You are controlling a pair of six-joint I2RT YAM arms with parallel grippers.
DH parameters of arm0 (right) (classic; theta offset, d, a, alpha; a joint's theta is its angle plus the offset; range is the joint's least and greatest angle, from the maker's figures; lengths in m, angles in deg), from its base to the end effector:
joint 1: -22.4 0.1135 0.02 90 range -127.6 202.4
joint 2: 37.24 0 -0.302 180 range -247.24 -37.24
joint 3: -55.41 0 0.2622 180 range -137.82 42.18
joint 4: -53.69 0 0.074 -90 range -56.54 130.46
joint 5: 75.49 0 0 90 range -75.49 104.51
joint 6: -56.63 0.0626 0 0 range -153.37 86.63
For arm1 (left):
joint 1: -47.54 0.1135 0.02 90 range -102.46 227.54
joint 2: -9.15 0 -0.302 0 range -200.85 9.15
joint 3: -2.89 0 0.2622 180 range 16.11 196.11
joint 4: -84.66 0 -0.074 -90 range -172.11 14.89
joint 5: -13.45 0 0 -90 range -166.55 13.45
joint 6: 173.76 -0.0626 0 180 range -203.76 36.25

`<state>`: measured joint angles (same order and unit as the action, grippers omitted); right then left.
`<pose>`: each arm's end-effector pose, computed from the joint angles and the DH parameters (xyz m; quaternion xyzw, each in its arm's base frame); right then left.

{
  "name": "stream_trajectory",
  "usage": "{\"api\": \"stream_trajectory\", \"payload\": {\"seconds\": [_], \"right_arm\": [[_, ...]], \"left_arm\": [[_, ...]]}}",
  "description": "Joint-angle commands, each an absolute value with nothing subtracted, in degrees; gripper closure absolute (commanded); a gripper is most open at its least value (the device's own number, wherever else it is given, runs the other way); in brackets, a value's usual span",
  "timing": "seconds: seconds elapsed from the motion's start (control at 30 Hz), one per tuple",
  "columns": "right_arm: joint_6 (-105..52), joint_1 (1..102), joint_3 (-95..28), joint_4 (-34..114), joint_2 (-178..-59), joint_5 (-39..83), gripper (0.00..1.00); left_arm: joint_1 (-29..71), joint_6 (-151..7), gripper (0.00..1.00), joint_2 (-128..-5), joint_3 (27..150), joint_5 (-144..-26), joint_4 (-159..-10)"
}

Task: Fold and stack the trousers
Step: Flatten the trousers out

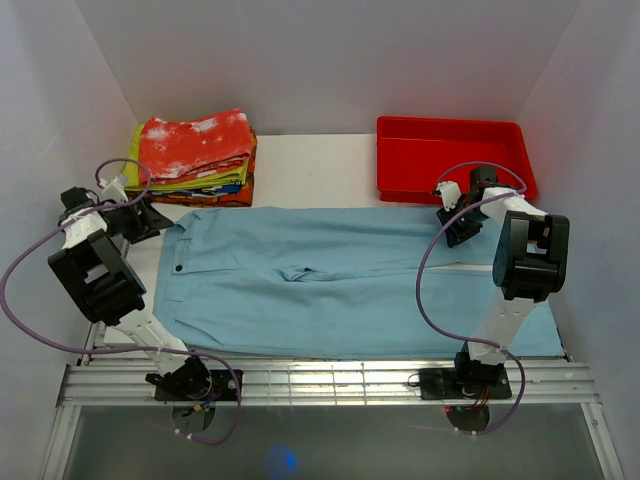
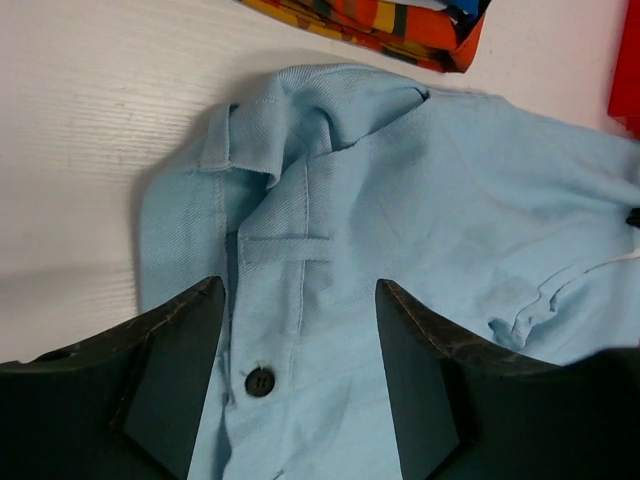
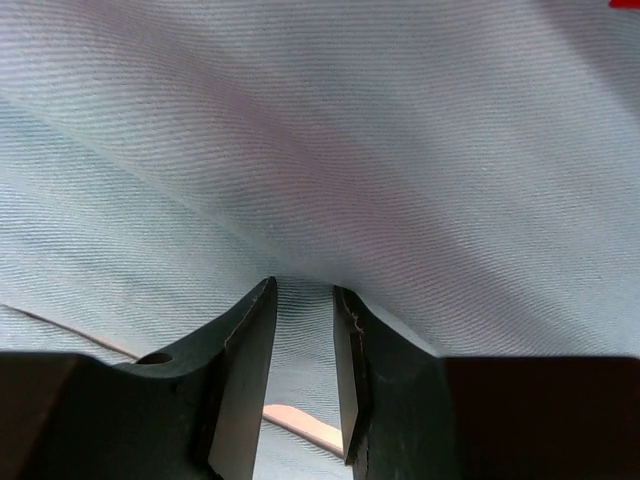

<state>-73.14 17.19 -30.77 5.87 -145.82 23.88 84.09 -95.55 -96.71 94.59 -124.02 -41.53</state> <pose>0.4038 -0.0266 0.1721 -0.3050 0.9334 0.0089 0.1889 0.3491 0.2014 0.2320 -0.1175 0.8941 -0.2888 0.3213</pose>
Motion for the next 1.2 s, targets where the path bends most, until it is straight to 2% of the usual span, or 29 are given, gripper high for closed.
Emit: {"api": "stream_trajectory", "payload": {"seconds": [0.0, 0.33, 0.57, 0.9, 1.17], "right_arm": [[-71.79, 18.18, -33.31, 3.2, -143.59, 27.78, 0.64], [-68.18, 27.67, -32.71, 4.15, -144.12, 29.02, 0.64], [-66.68, 32.95, -31.21, 7.05, -146.49, 26.82, 0.64], [-66.95, 34.18, -29.71, 10.13, -152.29, 19.26, 0.65], [-67.47, 34.88, -29.89, 10.23, -153.96, 17.15, 0.65]], "left_arm": [[83.14, -89.4, 0.27, -93.86, 89.26, -129.02, -50.19], [78.12, -77.27, 0.25, -94.38, 79.4, -122.09, -72.16], [77.86, -72.78, 0.25, -99.3, 79.31, -121.02, -78.94], [77.68, -64.26, 0.27, -103.79, 76.33, -133.75, -89.65], [76.01, -57.23, 0.27, -107.21, 74.56, -137.98, -94.32]]}}
